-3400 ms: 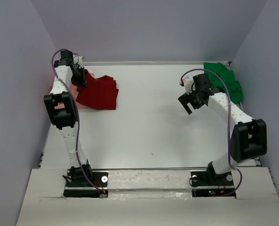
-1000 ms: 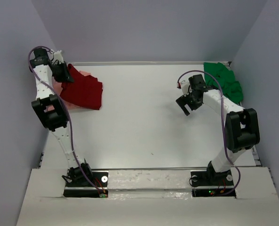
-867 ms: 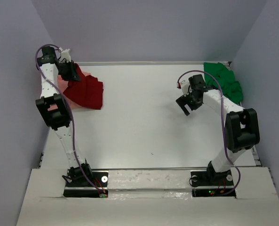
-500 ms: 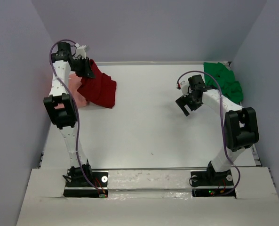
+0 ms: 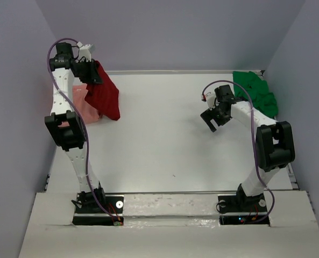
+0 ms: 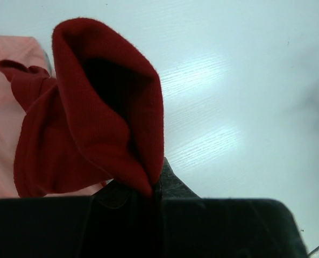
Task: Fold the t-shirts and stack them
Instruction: Neatly place the folded tshirt to the corner
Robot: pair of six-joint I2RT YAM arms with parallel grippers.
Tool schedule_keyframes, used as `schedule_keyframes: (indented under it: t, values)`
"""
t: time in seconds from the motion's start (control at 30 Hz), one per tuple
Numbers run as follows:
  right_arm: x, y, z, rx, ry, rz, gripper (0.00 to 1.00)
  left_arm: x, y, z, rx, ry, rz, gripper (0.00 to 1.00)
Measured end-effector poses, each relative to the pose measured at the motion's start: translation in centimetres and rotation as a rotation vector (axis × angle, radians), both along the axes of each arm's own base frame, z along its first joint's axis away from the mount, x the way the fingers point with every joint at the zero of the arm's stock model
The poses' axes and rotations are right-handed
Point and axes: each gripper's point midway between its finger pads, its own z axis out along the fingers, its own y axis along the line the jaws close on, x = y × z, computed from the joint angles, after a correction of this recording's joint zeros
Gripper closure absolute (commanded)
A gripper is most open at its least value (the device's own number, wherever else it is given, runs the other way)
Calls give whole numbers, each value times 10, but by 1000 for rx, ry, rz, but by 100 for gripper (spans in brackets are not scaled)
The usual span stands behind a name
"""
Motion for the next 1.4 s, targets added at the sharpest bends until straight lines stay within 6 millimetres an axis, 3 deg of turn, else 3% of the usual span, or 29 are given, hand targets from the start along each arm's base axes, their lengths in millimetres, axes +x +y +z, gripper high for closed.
schedule_keyframes:
  t: [0.3, 0.6, 0.87, 0.97, 1.2, 1.4]
  values:
    - [0, 0, -6, -1, 18, 1, 0, 0, 32, 4, 21, -13, 63, 100]
    - [-2, 0, -14, -5, 41, 1, 0, 2, 66, 27, 63, -72, 125, 100]
    - [-3, 0, -20, -8, 59, 2, 0, -2, 88, 22, 99, -64, 158, 100]
    - [-4, 0, -22, -10, 66, 2, 0, -3, 93, 10, 113, -43, 164, 100]
    - [-5, 0, -22, -10, 70, 3, 0, -14, 121, -52, 178, 63, 223, 100]
    - [-6, 0, -23, -12, 76, 3, 0, -10, 160, -54, 280, 28, 298, 100]
